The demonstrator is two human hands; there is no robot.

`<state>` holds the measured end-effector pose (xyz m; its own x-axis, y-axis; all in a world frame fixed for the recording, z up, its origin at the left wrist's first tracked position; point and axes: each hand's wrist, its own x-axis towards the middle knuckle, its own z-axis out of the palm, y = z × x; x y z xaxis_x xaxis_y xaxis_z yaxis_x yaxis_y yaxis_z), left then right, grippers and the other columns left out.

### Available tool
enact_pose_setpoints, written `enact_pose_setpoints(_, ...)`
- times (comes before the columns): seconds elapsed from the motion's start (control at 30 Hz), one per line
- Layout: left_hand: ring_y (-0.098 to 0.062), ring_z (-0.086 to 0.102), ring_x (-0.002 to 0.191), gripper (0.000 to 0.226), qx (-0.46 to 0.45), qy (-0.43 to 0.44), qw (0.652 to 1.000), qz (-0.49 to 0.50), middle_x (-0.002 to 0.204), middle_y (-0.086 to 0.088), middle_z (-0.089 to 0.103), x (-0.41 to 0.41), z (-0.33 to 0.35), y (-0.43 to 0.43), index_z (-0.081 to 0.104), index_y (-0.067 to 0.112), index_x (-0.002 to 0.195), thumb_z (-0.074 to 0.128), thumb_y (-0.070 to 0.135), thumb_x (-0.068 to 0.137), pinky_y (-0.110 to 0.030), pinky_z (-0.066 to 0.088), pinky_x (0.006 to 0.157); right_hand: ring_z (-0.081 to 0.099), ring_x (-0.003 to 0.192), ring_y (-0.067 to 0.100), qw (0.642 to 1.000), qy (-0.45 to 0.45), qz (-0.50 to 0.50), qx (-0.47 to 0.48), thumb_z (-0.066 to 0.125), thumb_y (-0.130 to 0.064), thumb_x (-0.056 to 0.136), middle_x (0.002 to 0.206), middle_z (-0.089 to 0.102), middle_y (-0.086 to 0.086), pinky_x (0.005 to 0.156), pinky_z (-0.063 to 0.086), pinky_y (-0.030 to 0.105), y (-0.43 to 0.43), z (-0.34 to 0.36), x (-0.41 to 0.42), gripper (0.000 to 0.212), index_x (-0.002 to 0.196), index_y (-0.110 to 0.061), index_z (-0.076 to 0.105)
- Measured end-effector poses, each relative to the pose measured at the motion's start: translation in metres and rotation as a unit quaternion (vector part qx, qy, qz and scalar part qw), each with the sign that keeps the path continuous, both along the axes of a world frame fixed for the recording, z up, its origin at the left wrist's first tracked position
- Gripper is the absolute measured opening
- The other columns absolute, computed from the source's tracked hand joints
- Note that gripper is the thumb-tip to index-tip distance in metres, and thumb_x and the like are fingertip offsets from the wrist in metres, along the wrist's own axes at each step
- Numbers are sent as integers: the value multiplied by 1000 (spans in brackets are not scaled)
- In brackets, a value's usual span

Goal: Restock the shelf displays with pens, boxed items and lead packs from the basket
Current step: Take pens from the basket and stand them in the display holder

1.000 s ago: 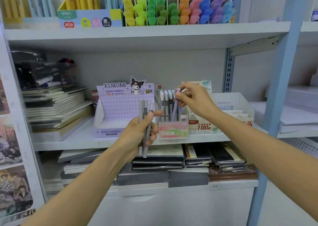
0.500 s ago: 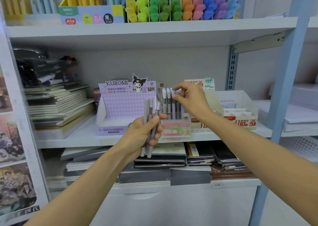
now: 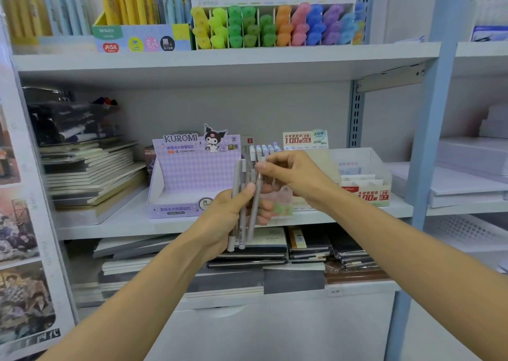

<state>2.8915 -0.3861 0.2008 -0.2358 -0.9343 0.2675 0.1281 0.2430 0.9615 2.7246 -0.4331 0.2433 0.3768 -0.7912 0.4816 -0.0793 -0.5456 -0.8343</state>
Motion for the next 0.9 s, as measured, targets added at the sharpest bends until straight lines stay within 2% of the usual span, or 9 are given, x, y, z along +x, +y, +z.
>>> enact_pose_setpoints(0.1, -29, 74, 84, 35, 34, 38, 999, 5, 95, -20, 74, 2, 3, 0, 66, 9, 107, 41, 33, 102, -35, 61, 75, 68, 73, 12, 998, -39, -43, -30, 63, -17, 93, 87, 72, 8, 65, 56, 21, 1, 12, -12, 18, 102, -4, 70)
enact_pose_setpoints(0.17, -26, 73, 67, 33, 52, 36, 998, 18, 87, -17, 75, 4, 3, 2, 63, 15, 112, 41, 37, 102, -37, 61, 69, 68, 71, 14, 992, -93, -67, -46, 59, -14, 95, 87, 71, 9, 63, 56, 20, 0, 22, -21, 18, 103, 0, 68)
enact_pose_setpoints(0.27, -11, 41, 36, 35, 53, 3, 998, 32, 56, 1, 57, 6, 0, 1, 61, 20, 123, 41, 41, 102, -28, 48, 48, 67, 63, 13, 973, -163, -131, -97, 57, -13, 97, 84, 67, 8, 59, 56, 21, -4, 36, -36, 15, 102, -1, 64)
enact_pose_setpoints(0.33, -7, 25, 36, 33, 67, 9, 997, 30, 50, 7, 38, 5, 0, 0, 59, 18, 121, 42, 39, 103, -22, 35, 38, 67, 64, 14, 962, -169, -169, -128, 56, -13, 97, 83, 67, 8, 59, 56, 22, -9, 41, -43, 13, 101, -3, 63)
enact_pose_setpoints(0.4, -7, 22, 36, 27, 87, 21, 995, 32, 51, 8, 35, 4, 2, -1, 56, 14, 117, 46, 32, 101, -21, 29, 36, 67, 67, 14, 961, -136, -196, -141, 55, -13, 97, 84, 68, 10, 60, 57, 23, -17, 40, -46, 14, 102, -2, 63)
enact_pose_setpoints(0.57, -8, 21, 36, 9, 104, 67, 992, 35, 54, 4, 38, 3, 4, -2, 47, 13, 91, 42, 20, 95, -20, 25, 34, 69, 74, 17, 959, -50, -220, -173, 56, -12, 97, 87, 69, 13, 62, 58, 24, -31, 23, -39, 14, 102, -2, 64)
enact_pose_setpoints(0.63, -8, 23, 36, 14, 94, 58, 993, 36, 55, 3, 42, 4, 2, -3, 44, 14, 85, 39, 17, 98, -19, 24, 35, 69, 73, 14, 957, -32, -223, -181, 56, -11, 97, 86, 69, 10, 62, 57, 22, -35, 17, -33, 13, 102, -4, 65)
enact_pose_setpoints(0.73, -8, 33, 39, 21, 48, 40, 998, 32, 62, 1, 48, 6, -3, -3, 56, 9, 95, 42, 21, 104, -19, 28, 37, 68, 74, 15, 954, 3, -227, -194, 56, -10, 96, 85, 69, 9, 61, 57, 22, -41, 11, -26, 13, 101, -4, 67)
enact_pose_setpoints(0.9, -14, 54, 55, 28, 8, 11, 999, 34, 64, -1, 53, 11, -9, -3, 65, 13, 106, 44, 32, 102, -26, 49, 52, 68, 70, 19, 951, 69, -222, -203, 57, -13, 97, 85, 69, 10, 65, 58, 24, -48, 8, -21, 15, 102, -4, 68)
